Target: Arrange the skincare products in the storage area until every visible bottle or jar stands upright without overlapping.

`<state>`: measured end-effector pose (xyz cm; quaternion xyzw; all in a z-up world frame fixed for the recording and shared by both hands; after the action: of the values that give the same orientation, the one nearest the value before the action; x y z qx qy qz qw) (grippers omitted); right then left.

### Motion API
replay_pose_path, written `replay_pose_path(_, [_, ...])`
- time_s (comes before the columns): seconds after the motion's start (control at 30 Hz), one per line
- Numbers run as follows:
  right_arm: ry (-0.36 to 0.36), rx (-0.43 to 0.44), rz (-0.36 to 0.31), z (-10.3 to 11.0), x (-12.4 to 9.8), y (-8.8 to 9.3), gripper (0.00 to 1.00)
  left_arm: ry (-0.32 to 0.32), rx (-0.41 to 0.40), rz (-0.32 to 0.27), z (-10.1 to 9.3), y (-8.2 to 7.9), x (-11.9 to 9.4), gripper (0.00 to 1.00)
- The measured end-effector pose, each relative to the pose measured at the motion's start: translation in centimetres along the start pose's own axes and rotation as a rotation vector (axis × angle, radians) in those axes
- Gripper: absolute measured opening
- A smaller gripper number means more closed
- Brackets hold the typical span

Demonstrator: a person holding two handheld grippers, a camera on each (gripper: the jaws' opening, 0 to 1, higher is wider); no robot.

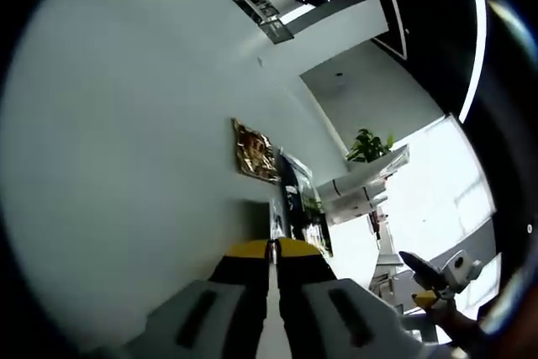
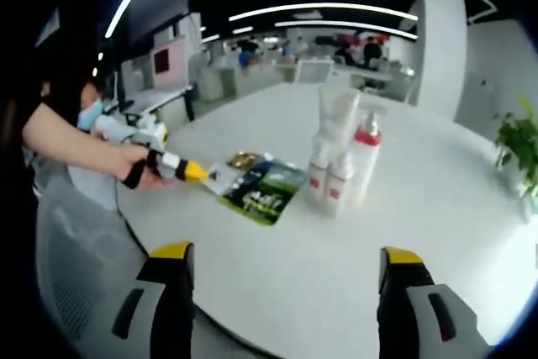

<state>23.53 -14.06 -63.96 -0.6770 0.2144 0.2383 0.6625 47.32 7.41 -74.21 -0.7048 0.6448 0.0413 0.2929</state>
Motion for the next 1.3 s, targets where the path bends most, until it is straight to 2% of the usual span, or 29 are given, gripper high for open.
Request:
replay_pose_path(0.4, [-0.012,-0.005,0.007,0.2,0.1,0.1,0.93,-0.085,0.131,-0.014,-0.2,-0.4,-0.3,0.10])
replay_pose_path(0.67, [-0.014,-0.007,0.009,0.2,0.1,0.1,0.93,-0.103,0.205,0.007,-0.6,-0.6,0.0,0.15])
replay_pose_path(1.17, [-0.019,-0.015,0.011,0.3,0.1,0.1,0.92,-0.147,0.278,0.035,-0.9,-0.5,-0.1,0.20])
replay_pose_path(1.3, [-0.023,-0.017,0.011,0.4,0.1,0.1,0.92,-0.151,0.337,0.065,-1.3,-0.2,-0.1,0.24])
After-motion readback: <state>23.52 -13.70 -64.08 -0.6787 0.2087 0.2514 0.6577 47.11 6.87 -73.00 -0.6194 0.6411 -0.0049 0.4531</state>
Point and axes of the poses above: the point that each gripper's makers call its tool centre point, and the gripper's own axes: x roughly forward along the fingers, z roughly to its left, y roughly out of its underside, the point moved 7 cm from there along -x, roughly backward along the fingers, and after that the axes turned 3 degrees about -x, right-handed, at the moved point
